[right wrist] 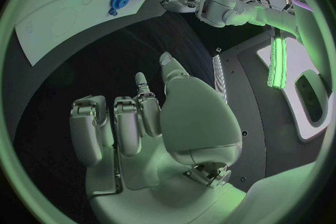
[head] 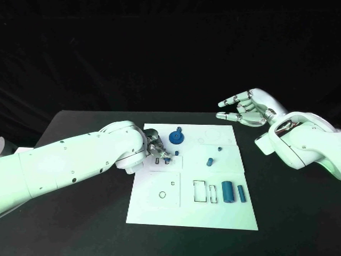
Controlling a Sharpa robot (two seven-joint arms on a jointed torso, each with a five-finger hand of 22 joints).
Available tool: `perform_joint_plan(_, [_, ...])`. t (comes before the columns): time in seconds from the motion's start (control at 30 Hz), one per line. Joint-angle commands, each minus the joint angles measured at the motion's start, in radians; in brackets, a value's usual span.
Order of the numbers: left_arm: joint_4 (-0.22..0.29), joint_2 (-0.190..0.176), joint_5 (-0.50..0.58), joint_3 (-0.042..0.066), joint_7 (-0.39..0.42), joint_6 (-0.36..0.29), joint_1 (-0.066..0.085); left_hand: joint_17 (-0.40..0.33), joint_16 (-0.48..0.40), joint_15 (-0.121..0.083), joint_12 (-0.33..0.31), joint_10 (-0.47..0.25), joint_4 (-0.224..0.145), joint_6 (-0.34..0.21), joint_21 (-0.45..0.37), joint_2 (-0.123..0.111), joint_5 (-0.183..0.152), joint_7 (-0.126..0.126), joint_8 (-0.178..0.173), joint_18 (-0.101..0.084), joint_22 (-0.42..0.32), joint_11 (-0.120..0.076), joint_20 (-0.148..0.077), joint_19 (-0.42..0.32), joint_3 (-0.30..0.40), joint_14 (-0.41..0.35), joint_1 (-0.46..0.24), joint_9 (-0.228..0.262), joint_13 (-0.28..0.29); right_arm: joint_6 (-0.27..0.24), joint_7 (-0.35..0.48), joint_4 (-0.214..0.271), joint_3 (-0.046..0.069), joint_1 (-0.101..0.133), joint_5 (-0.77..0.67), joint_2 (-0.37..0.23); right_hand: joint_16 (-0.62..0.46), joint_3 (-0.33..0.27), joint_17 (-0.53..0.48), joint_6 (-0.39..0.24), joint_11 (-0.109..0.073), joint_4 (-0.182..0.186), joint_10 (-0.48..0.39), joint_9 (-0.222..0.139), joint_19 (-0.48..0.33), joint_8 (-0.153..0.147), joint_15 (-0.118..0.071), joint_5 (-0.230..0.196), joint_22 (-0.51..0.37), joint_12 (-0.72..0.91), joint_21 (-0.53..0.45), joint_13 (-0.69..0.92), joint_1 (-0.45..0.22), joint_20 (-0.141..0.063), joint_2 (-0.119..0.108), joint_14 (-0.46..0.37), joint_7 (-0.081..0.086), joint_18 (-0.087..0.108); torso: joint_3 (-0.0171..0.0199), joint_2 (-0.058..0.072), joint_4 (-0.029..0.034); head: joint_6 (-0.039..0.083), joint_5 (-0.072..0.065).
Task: Assemble the parts on the task board
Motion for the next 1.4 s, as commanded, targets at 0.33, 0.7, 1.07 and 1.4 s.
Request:
perform_joint_plan(0.33, [-0.001,0.004,-0.127,-0.001,-0.010,0.038,-0.007,0.263,0.003,0.002,0.003,0.007,-0.155,0.005,0.008,0.010,-0.006,-0.009,0.006,-0.021,0.154,0.002,0.003,0.055,0.161,0.105,-0.002,0.002,0.000,0.018,0.004,0.001,0.000,-0.001,0.001,0.000,-0.007,-0.007,0.222,0.001,0.005,0.002,0.028,0.002,0.087,0.005,0.004,0.006,0.232,-0.005,-0.005,0.168,-0.002,0.005,0.006,0.096,0.000,-0.006,0.0000,0.001,-0.0018,-0.003,0.003])
perform_joint_plan(0.7, [-0.013,0.016,-0.116,-0.002,-0.015,0.090,-0.013,0.263,0.003,0.003,0.002,0.007,-0.159,0.005,0.011,0.006,-0.008,-0.009,0.006,-0.023,0.160,0.002,0.003,0.058,0.162,0.105,-0.006,0.004,-0.002,0.020,0.005,0.002,0.000,-0.001,0.004,0.000,-0.007,-0.009,0.221,0.001,0.005,0.003,0.028,0.002,0.086,0.005,0.004,0.006,0.231,-0.005,-0.005,0.168,-0.003,0.005,0.007,0.096,0.000,-0.006,-0.0002,0.001,-0.0014,-0.005,0.002])
perform_joint_plan(1.07, [-0.018,0.021,-0.112,-0.003,-0.016,0.108,-0.018,0.263,0.003,0.003,0.003,0.007,-0.160,0.006,0.013,0.005,-0.010,-0.009,0.007,-0.024,0.163,0.003,0.003,0.059,0.162,0.105,-0.010,0.006,-0.002,0.025,0.005,0.003,0.000,-0.001,0.008,0.000,-0.007,-0.009,0.221,0.001,0.005,0.003,0.028,0.002,0.086,0.005,0.004,0.006,0.231,-0.005,-0.005,0.168,-0.003,0.005,0.007,0.096,0.000,-0.006,0.0003,0.001,-0.0023,-0.009,0.001])
perform_joint_plan(1.4, [-0.017,0.016,-0.111,-0.003,-0.018,0.129,-0.019,0.263,0.003,0.003,0.001,0.007,-0.164,0.007,0.014,0.003,-0.010,-0.010,0.008,-0.024,0.165,0.002,0.003,0.060,0.162,0.105,-0.011,0.007,-0.004,0.028,0.004,0.003,0.000,-0.001,0.008,0.000,-0.007,-0.009,0.221,0.001,0.005,0.003,0.028,0.002,0.086,0.005,0.004,0.006,0.231,-0.005,-0.005,0.168,-0.003,0.005,0.007,0.096,0.000,-0.006,0.0002,0.001,-0.0019,-0.013,0.004])
